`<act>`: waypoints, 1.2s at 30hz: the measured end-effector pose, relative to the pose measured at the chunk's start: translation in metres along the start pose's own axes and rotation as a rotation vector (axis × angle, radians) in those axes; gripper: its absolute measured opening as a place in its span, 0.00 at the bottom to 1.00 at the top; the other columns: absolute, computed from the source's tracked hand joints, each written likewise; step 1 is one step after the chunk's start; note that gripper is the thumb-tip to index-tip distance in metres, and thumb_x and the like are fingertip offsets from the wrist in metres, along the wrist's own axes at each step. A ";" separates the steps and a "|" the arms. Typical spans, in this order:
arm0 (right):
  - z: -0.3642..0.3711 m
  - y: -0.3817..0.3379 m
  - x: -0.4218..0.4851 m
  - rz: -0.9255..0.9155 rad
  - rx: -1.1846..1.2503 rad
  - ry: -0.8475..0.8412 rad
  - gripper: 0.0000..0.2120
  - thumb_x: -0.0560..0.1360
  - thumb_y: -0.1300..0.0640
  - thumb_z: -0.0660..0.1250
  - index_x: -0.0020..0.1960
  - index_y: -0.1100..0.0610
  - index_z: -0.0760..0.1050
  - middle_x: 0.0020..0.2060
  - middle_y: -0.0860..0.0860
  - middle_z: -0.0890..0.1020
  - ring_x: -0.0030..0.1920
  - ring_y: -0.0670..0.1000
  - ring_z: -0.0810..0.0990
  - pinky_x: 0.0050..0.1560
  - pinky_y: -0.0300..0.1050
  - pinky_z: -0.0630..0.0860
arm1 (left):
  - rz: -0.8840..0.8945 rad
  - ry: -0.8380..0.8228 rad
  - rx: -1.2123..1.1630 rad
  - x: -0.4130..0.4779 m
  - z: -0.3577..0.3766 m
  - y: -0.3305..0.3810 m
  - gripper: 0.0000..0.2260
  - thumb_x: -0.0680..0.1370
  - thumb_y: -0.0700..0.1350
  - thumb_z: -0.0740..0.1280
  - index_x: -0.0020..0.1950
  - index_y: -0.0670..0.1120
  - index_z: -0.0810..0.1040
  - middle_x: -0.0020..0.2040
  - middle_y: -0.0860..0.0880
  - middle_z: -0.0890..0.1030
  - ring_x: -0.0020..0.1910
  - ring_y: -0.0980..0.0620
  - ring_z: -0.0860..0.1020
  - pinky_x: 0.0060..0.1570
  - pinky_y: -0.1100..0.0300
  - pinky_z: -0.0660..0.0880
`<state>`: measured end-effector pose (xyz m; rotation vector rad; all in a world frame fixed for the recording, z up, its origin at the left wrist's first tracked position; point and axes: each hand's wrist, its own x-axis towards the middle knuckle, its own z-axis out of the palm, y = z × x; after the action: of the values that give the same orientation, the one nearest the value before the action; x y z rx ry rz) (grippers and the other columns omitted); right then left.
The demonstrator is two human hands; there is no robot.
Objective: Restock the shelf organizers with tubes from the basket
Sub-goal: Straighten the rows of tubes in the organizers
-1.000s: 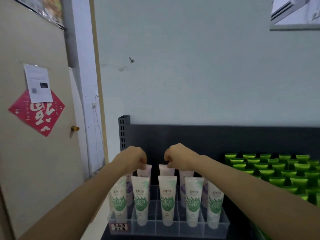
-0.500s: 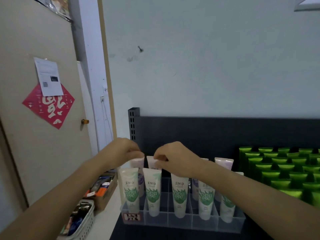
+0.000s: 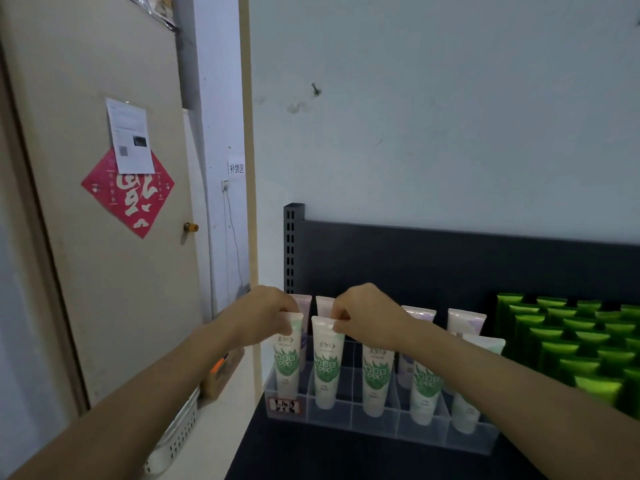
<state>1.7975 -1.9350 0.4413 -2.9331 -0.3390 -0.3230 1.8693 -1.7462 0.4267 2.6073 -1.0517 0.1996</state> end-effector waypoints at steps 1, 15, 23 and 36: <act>0.000 0.000 0.000 0.001 -0.003 0.005 0.08 0.75 0.56 0.66 0.51 0.57 0.81 0.47 0.52 0.82 0.45 0.50 0.80 0.50 0.47 0.80 | -0.001 0.001 0.003 0.000 0.000 0.000 0.08 0.74 0.41 0.70 0.53 0.46 0.83 0.52 0.52 0.82 0.45 0.59 0.74 0.47 0.68 0.68; 0.005 -0.005 -0.007 0.074 0.050 -0.001 0.08 0.74 0.56 0.66 0.47 0.59 0.81 0.44 0.54 0.82 0.44 0.51 0.80 0.48 0.51 0.80 | -0.037 -0.019 0.005 -0.006 -0.002 0.004 0.08 0.73 0.40 0.70 0.51 0.49 0.83 0.47 0.56 0.79 0.48 0.57 0.77 0.53 0.61 0.74; 0.002 -0.007 -0.013 0.072 0.094 0.048 0.11 0.74 0.56 0.68 0.54 0.59 0.79 0.51 0.52 0.81 0.51 0.52 0.79 0.53 0.49 0.78 | -0.072 0.036 0.010 -0.009 -0.004 0.008 0.10 0.73 0.41 0.71 0.53 0.47 0.82 0.52 0.51 0.82 0.49 0.55 0.77 0.49 0.64 0.72; -0.059 0.064 -0.084 0.186 -0.076 0.082 0.14 0.75 0.51 0.67 0.58 0.54 0.78 0.53 0.48 0.81 0.52 0.47 0.78 0.52 0.40 0.74 | 0.108 0.131 0.042 -0.001 -0.008 0.048 0.18 0.74 0.51 0.70 0.63 0.48 0.76 0.60 0.51 0.78 0.57 0.55 0.75 0.55 0.65 0.69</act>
<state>1.7222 -2.0252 0.4696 -2.9842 -0.0433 -0.4363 1.8349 -1.7752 0.4457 2.5361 -1.1537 0.4162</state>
